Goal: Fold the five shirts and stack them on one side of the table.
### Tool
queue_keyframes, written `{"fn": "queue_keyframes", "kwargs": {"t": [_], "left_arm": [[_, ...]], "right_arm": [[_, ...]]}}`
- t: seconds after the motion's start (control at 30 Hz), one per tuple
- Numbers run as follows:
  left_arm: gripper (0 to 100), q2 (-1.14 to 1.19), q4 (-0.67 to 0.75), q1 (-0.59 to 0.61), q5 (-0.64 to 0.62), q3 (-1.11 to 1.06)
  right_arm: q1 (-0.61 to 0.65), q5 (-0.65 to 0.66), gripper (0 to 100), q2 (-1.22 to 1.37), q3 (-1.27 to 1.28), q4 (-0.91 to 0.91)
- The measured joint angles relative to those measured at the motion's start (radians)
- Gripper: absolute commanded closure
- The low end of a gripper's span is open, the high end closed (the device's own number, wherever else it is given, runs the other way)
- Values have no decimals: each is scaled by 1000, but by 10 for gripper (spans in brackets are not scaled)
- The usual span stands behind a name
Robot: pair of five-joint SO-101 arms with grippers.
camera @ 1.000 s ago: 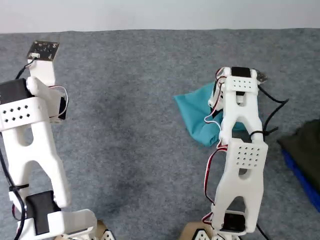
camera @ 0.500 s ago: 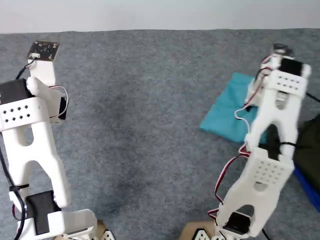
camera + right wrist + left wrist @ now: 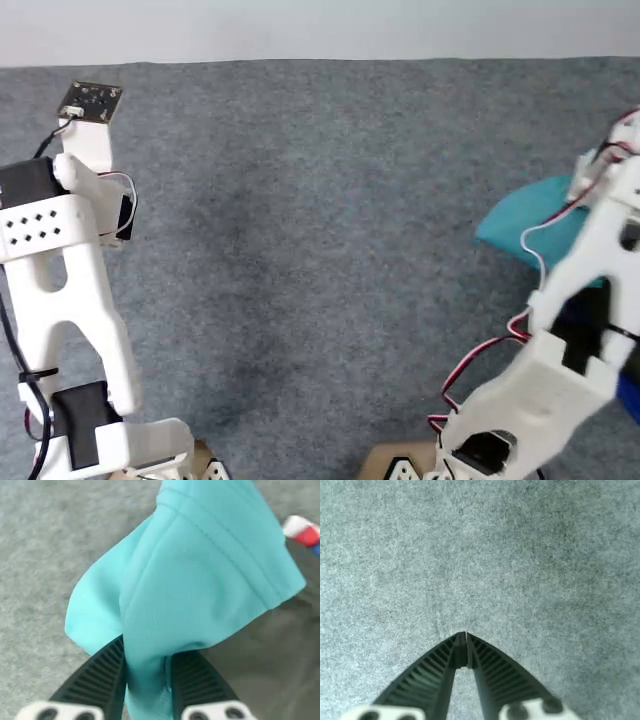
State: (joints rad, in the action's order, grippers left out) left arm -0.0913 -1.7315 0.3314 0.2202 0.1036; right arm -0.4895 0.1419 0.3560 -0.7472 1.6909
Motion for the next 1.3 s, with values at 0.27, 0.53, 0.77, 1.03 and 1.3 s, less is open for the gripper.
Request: {"fn": "queue_keyframes", "kwargs": {"t": [0.27,0.53,0.77,1.03,1.3], "left_arm": [[994,0,0,0,0,0],[994,0,0,0,0,0],[994,0,0,0,0,0],[994,0,0,0,0,0],[994,0,0,0,0,0]], "right_arm": [[-150,78,989,-35,0,32],[-282,198,989,-35,0,32],[-410,334,989,6,0,29],[-531,446,886,201,0,-74],[-532,376,707,190,-11,-78]]}}
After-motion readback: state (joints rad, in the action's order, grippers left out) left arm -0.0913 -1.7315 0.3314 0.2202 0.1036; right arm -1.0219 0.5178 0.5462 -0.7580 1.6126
